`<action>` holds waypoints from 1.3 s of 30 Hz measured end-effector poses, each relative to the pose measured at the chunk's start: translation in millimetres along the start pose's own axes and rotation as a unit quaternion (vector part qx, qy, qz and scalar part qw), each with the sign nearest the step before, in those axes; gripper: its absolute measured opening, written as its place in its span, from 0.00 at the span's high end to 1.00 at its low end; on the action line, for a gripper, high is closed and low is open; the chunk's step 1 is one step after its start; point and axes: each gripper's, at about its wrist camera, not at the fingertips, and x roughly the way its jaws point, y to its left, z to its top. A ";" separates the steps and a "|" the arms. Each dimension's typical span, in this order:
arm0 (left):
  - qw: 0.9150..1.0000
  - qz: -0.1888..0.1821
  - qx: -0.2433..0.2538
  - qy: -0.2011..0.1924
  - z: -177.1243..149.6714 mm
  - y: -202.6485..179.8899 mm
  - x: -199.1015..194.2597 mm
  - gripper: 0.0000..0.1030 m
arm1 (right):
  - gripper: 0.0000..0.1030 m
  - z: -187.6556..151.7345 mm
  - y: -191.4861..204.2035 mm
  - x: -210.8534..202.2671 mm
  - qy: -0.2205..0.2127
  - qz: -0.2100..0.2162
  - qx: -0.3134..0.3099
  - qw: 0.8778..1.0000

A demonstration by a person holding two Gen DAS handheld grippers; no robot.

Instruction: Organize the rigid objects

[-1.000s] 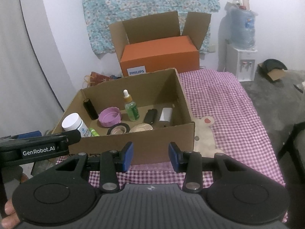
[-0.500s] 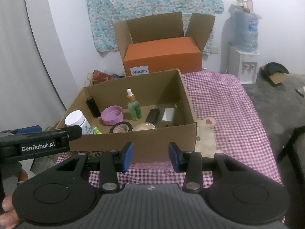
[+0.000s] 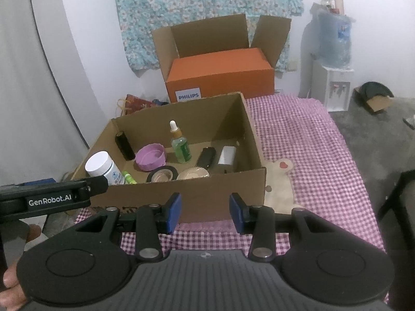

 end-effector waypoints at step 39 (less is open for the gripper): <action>1.000 0.020 0.009 0.007 -1.0 -7.2 6.5 0.00 | 0.58 8.0 16.1 22.9 0.009 0.039 -0.001 0.999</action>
